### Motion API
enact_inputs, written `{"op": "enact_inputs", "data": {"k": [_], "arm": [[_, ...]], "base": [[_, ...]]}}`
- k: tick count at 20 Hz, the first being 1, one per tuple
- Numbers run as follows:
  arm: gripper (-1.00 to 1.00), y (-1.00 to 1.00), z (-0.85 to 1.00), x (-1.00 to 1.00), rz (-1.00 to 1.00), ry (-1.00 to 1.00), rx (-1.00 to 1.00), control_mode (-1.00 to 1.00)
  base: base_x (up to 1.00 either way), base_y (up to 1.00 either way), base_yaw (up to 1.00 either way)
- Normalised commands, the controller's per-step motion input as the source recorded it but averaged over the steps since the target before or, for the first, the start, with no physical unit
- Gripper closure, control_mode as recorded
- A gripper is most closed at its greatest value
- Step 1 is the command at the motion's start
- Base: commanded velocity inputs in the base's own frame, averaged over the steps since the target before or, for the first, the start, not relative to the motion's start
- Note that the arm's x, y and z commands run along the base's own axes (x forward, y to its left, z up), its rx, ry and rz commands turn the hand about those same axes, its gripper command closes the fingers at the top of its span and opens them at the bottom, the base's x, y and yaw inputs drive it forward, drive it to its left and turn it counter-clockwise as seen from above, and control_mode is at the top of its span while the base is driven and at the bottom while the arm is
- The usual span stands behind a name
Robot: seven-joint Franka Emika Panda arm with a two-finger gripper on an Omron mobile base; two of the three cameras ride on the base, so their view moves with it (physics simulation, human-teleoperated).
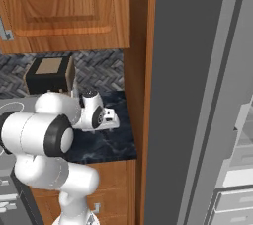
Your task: Retrieve the butter from the fridge and place it on a plate on the dining table. Then retrieve the butter knife by the fridge and place it near the plate.
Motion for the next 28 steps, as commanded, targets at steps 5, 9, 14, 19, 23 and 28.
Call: {"op": "enact_inputs", "data": {"k": [5, 9, 14, 19, 23, 28], "arm": [[-1.00, -0.06, -0.27, 0.25, 0.05, 0.00, 0.00, -1.00], [-1.00, 0.00, -0.21, 0.03, 0.08, 0.00, 0.00, -1.00], [-1.00, 0.00, -0.38, 0.00, 0.07, 0.00, -0.01, -1.00], [-1.00, 0.00, -0.26, 0.04, 0.06, 0.00, 0.00, -1.00], [-1.00, 0.00, -0.23, 0.01, 0.05, 0.00, 0.00, -1.00], [1.00, 0.00, -0.23, 0.00, 0.03, 0.00, 0.00, -1.00]], "base": [[0.00, 0.00, 0.00], [0.00, 0.00, 0.00], [0.00, 0.00, 0.00], [0.00, 0.00, 0.00], [0.00, 0.00, 0.00], [0.00, 0.00, 0.00]]}}
